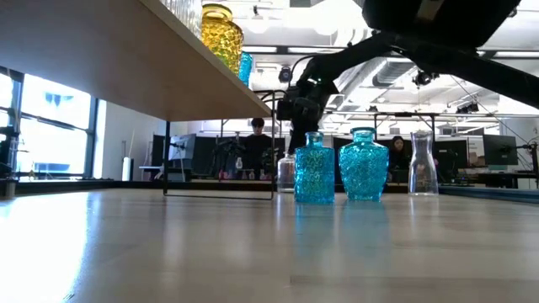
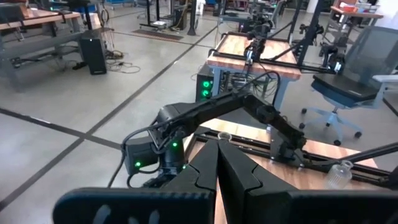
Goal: Sort vases onto shelf
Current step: Adjust the shelf on the table
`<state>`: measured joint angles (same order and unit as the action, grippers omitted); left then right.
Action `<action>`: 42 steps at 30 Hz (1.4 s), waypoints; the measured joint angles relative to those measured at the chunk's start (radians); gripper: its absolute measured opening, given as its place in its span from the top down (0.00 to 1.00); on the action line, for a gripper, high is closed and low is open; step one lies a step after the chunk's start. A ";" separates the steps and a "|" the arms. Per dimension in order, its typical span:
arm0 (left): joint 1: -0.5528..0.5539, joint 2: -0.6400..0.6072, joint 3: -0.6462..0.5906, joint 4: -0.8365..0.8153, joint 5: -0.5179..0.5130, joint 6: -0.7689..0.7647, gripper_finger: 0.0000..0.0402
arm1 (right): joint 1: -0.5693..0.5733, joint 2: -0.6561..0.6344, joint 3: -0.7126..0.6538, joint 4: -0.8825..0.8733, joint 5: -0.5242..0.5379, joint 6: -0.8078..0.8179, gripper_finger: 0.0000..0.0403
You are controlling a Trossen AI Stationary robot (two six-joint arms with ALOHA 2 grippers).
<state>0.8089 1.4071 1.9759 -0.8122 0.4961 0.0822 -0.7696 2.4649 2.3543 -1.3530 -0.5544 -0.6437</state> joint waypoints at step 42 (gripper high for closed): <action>-0.029 -0.129 0.000 -0.133 -0.011 -0.019 1.00 | 0.041 -0.065 -0.075 0.047 0.140 0.019 0.74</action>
<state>0.7800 1.2780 1.9762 -0.9456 0.4847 0.0634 -0.7290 2.4001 2.2791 -1.3061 -0.4143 -0.6244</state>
